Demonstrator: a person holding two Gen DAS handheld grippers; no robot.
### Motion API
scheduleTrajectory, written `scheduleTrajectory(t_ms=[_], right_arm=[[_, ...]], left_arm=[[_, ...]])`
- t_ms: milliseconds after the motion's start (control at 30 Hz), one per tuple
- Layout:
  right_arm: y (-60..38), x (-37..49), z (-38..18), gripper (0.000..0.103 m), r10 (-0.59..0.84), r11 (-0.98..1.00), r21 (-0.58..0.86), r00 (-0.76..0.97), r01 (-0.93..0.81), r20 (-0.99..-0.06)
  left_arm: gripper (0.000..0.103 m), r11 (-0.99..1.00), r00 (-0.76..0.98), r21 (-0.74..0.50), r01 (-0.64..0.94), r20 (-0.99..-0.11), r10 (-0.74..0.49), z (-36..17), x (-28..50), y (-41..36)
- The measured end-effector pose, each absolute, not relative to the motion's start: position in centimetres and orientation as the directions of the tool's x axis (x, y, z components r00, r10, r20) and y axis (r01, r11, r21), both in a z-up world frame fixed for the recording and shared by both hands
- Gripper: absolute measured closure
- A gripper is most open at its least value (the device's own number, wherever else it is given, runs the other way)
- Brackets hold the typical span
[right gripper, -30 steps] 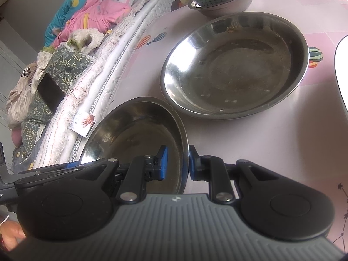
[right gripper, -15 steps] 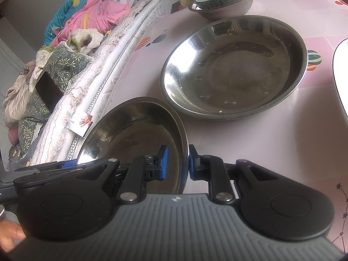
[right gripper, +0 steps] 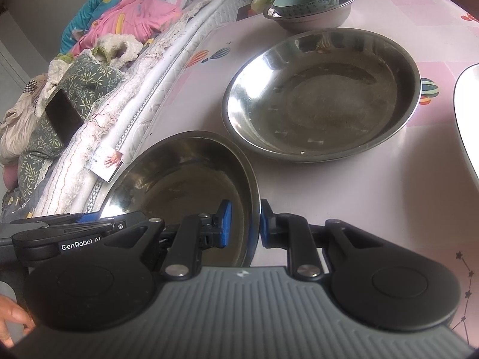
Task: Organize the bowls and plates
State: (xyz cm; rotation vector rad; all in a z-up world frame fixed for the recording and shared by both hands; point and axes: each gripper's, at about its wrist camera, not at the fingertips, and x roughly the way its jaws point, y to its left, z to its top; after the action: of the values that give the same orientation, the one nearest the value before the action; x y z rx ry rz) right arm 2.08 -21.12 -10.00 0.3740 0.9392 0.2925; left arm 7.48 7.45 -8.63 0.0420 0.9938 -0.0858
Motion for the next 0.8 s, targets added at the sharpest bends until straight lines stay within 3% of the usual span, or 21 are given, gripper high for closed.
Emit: scheduleTrajectory(t_ms=[800], right_arm=[[-20.97,1.81,-9.83,0.084,0.4,0.898,0.431,0.561,-0.084,-0.724]], left_arm=[[0.057,0.996,0.552,-0.005,0.087,-0.832,-0.052,-8.06,6.68,7.54]])
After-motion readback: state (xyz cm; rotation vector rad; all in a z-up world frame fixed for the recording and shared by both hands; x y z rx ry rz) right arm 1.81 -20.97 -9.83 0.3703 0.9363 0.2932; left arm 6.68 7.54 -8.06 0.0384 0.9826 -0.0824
